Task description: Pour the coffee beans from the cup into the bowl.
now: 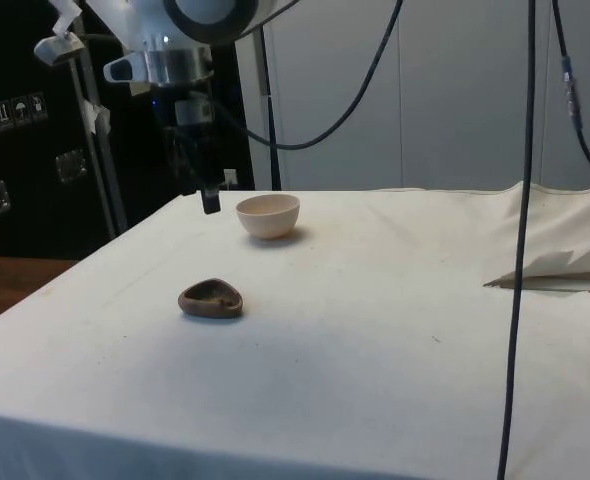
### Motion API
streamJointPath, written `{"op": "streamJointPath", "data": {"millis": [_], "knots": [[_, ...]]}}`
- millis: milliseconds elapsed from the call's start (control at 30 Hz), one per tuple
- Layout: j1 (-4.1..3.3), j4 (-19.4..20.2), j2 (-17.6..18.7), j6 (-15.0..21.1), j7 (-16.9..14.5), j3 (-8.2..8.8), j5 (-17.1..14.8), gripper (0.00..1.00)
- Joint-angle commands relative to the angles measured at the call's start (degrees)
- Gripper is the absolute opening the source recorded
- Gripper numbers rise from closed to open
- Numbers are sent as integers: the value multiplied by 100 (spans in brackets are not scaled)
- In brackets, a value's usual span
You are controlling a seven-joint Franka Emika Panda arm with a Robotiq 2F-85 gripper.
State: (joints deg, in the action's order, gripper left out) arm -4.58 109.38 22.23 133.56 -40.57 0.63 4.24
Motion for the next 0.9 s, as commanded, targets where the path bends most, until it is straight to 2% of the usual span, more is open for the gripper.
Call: {"op": "streamJointPath", "data": {"millis": [0,133,567,867], "knots": [[-11,-69,74,17,-40,-6,29,100],[0,-126,120,0,-97,-17,0,100],[0,-848,814,-6,-281,-34,17,100],[-11,-991,1060,80,-504,-74,29,100]]}}
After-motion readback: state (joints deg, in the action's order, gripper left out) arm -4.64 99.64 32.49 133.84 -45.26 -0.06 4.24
